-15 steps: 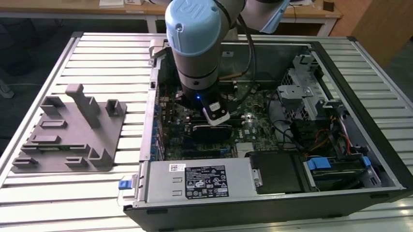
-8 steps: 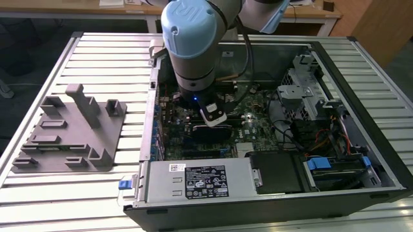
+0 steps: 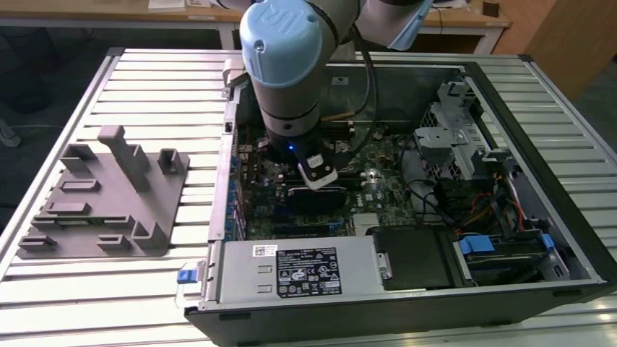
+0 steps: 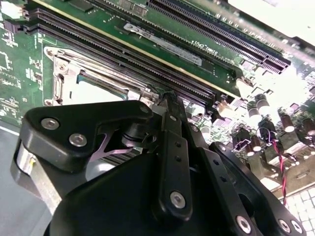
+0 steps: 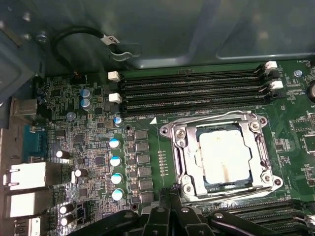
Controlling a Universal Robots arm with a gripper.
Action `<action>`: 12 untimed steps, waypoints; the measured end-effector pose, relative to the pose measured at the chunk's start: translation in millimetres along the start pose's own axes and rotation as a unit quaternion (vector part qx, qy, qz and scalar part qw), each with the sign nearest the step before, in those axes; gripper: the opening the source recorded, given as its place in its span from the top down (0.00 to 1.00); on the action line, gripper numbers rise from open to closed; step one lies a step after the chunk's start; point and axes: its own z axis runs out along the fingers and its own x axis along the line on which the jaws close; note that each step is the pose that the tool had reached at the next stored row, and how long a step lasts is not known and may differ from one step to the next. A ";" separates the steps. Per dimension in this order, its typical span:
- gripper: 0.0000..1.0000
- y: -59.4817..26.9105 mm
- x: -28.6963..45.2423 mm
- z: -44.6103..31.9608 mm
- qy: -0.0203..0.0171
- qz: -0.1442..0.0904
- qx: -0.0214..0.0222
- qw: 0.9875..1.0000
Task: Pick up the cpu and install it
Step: 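Install the second cpu locking lever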
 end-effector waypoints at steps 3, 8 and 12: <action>0.89 1.2 -0.3 -3.8 0.000 0.000 0.000 1.000; 0.89 3.8 -1.0 -13.6 0.000 0.000 0.000 1.000; 0.89 6.0 -1.7 -21.4 0.000 0.000 0.000 1.000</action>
